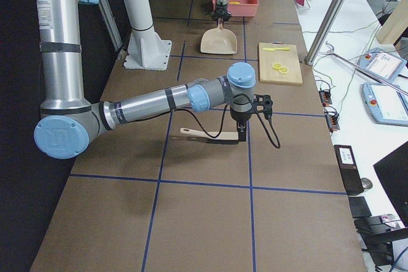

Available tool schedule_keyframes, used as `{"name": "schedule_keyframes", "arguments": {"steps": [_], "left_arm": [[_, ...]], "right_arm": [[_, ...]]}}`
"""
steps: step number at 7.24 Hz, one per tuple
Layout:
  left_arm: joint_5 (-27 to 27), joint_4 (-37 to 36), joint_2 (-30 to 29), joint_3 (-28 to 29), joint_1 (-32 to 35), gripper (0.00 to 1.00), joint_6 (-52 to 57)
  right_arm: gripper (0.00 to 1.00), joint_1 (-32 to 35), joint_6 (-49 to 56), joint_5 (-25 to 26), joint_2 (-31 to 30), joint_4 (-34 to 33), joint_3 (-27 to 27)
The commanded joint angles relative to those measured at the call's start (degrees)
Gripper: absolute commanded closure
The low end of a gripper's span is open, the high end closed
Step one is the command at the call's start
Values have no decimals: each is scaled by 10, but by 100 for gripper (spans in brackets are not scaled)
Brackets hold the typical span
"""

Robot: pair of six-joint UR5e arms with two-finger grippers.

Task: Sweep and dump trash into bin
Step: 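Lower the dustpan onto the table with the left gripper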

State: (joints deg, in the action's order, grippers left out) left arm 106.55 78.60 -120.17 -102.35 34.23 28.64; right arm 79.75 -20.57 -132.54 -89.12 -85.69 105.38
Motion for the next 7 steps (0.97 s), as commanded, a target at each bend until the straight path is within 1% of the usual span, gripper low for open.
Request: {"name": "schedule_keyframes", "arguments": {"steps": [1, 2, 4, 5, 6, 7], "left_arm": [[-6, 6, -8, 2, -2, 35, 3], [-6, 9, -8, 1, -6, 0, 0], [-9, 2, -6, -8, 0, 0, -5], [-9, -20, -8, -14, 9, 0, -6], [-12, -80, -6, -33, 38, 0, -5], [-10, -104, -8, -73, 46, 0, -6]], "right_arm": [[0, 0, 0, 0, 0, 0, 0], [0, 1, 0, 0, 0, 0, 0], [0, 1, 0, 0, -1, 0, 1], [0, 2, 0, -5, -1, 1, 2], [0, 2, 0, -9, -2, 2, 3], [0, 4, 0, -9, -1, 2, 4]]}}
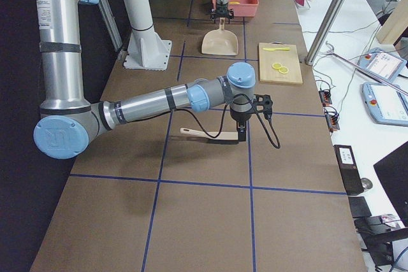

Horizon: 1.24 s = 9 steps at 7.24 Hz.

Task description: Sweep and dump trash into bin

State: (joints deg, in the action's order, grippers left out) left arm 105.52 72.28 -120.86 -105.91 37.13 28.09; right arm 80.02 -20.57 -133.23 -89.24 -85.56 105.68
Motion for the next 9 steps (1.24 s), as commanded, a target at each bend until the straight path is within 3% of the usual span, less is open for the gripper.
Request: {"name": "schedule_keyframes", "arguments": {"steps": [1, 4, 5, 6, 8, 9], "left_arm": [[0, -40, 3, -67, 35, 0, -3], [3, -25, 14, -91, 93, 0, -306], [3, -28, 43, -103, 108, 0, -346], [17, -30, 85, -104, 170, 0, -352], [223, -31, 154, -74, 334, 0, -316], [230, -28, 219, -66, 362, 0, -256]], "right_arm": [[0, 6, 0, -3, 1, 0, 1], [0, 21, 0, -3, 3, -1, 0], [0, 34, 0, -21, 1, -2, -5], [0, 46, 3, -32, 1, -2, -11], [0, 63, 38, -47, -2, -25, -13], [0, 83, 100, -68, -2, -72, -13]]}}
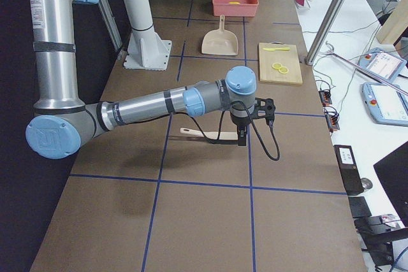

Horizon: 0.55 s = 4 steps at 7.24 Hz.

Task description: Sweep and dump trash into bin

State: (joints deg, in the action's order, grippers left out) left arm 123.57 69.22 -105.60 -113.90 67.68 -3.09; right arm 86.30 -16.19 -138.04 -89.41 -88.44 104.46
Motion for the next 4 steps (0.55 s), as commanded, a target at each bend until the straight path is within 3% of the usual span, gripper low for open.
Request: {"name": "schedule_keyframes", "arguments": {"steps": [1, 3, 4], "left_arm": [[54, -1, 79, 55, 90, 0, 59], [52, 33, 106, 159, 160, 0, 122], [55, 51, 102, 215, 204, 0, 201]], "right_arm": [[0, 43, 124, -24, 1, -94, 1], [0, 62, 253, -23, -42, -111, 0], [0, 65, 251, -25, -42, -112, 6]]}}
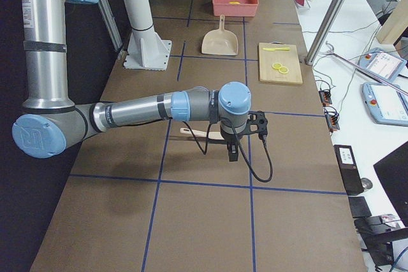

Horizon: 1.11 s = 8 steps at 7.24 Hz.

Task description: Sweep and dump trash into bin

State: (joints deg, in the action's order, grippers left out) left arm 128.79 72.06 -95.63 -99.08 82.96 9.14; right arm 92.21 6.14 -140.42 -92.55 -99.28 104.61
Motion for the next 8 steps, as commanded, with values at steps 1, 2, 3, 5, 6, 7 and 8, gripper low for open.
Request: {"name": "schedule_keyframes", "arguments": {"steps": [1, 2, 3, 5, 6, 7, 8], "left_arm": [[3, 21, 0, 86, 56, 0, 83], [25, 21, -1, 85, 62, 0, 50], [76, 24, 4, 79, 62, 0, -17], [77, 53, 4, 87, 62, 0, -46], [77, 66, 5, 96, 61, 0, -86], [74, 71, 12, 98, 61, 0, -84], [73, 91, 25, 94, 61, 0, -84]], "right_arm": [[0, 5, 19, 5, -11, -4, 2], [0, 5, -2, 14, -9, -3, 2], [0, 5, -9, 22, -9, -4, 2], [0, 5, -40, 22, -9, -3, 4], [0, 5, -52, 22, -10, -3, 3], [0, 5, -53, 22, -10, -3, 3], [0, 5, -53, 22, -10, -2, 3]]}}
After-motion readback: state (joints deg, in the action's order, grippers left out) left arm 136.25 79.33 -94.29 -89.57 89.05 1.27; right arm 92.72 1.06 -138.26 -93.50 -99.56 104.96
